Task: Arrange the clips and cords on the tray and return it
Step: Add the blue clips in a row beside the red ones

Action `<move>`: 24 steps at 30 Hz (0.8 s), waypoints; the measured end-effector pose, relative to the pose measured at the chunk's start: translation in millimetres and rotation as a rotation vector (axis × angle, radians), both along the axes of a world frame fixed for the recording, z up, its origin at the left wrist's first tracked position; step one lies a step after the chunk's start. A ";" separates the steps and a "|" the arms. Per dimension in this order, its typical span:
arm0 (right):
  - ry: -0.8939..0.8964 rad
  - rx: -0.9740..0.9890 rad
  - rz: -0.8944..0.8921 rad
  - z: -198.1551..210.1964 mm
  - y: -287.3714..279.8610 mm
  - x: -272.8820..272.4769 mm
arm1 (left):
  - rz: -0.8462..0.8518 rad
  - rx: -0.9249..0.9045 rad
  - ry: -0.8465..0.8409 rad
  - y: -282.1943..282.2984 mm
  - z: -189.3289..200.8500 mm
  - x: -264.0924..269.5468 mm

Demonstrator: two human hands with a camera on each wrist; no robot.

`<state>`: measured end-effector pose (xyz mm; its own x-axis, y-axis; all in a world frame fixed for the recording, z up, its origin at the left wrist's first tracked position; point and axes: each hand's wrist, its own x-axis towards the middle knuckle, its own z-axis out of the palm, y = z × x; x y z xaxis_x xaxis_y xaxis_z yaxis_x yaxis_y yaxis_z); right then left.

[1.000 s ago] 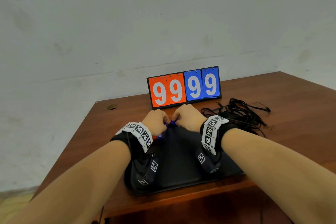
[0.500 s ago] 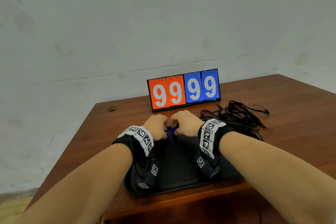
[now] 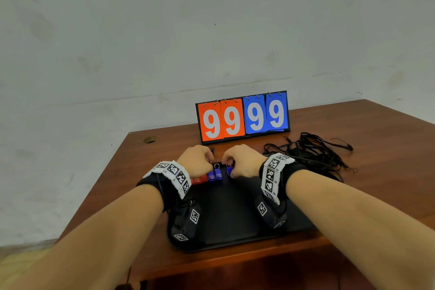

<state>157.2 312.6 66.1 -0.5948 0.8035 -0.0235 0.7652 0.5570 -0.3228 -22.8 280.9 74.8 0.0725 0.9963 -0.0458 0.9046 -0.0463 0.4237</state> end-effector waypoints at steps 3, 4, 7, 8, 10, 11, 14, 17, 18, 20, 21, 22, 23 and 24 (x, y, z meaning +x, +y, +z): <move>-0.042 -0.025 -0.007 0.4 -1.2 -3.3 | 0.040 -0.055 0.015 -3.5 1.8 -12.5; -0.050 -0.027 -0.007 0.3 -1.4 -4.7 | 0.036 -0.075 0.023 -4.7 1.4 -15.6; -0.062 -0.017 -0.002 -0.9 -1.6 -10.8 | 0.019 -0.100 0.031 -7.5 -2.3 -22.7; -0.065 -0.021 0.002 -1.0 -1.8 -12.6 | 0.011 -0.099 0.038 -8.5 -3.4 -23.6; -0.061 -0.030 0.007 -1.4 -1.9 -15.2 | -0.003 -0.104 0.049 -9.5 -4.8 -23.9; -0.057 -0.029 0.010 -1.6 -2.0 -16.1 | -0.012 -0.109 0.054 -9.6 -5.1 -23.4; -0.051 -0.017 0.025 -0.9 -2.3 -17.9 | -0.037 -0.110 0.070 -9.4 -5.1 -21.6; -0.063 -0.004 0.036 -0.9 -1.5 -19.4 | -0.046 -0.105 0.073 -8.2 -6.5 -20.8; -0.065 -0.002 0.037 -0.9 -1.4 -19.6 | -0.047 -0.102 0.073 -7.9 -7.1 -20.9; -0.064 0.002 0.038 -1.4 -1.3 -20.0 | -0.049 -0.097 0.064 -7.4 -8.0 -21.2; -0.063 0.005 0.040 -1.5 -1.3 -20.1 | -0.051 -0.095 0.060 -7.1 -8.2 -21.2; -0.064 0.008 0.042 -1.2 -1.6 -20.2 | -0.051 -0.095 0.058 -6.8 -8.4 -21.1; -0.063 0.011 0.042 -1.1 -1.5 -20.4 | -0.049 -0.094 0.057 -6.3 -8.7 -21.2; -0.061 0.014 0.042 -1.0 -1.6 -20.7 | -0.049 -0.095 0.058 -5.9 -8.9 -21.4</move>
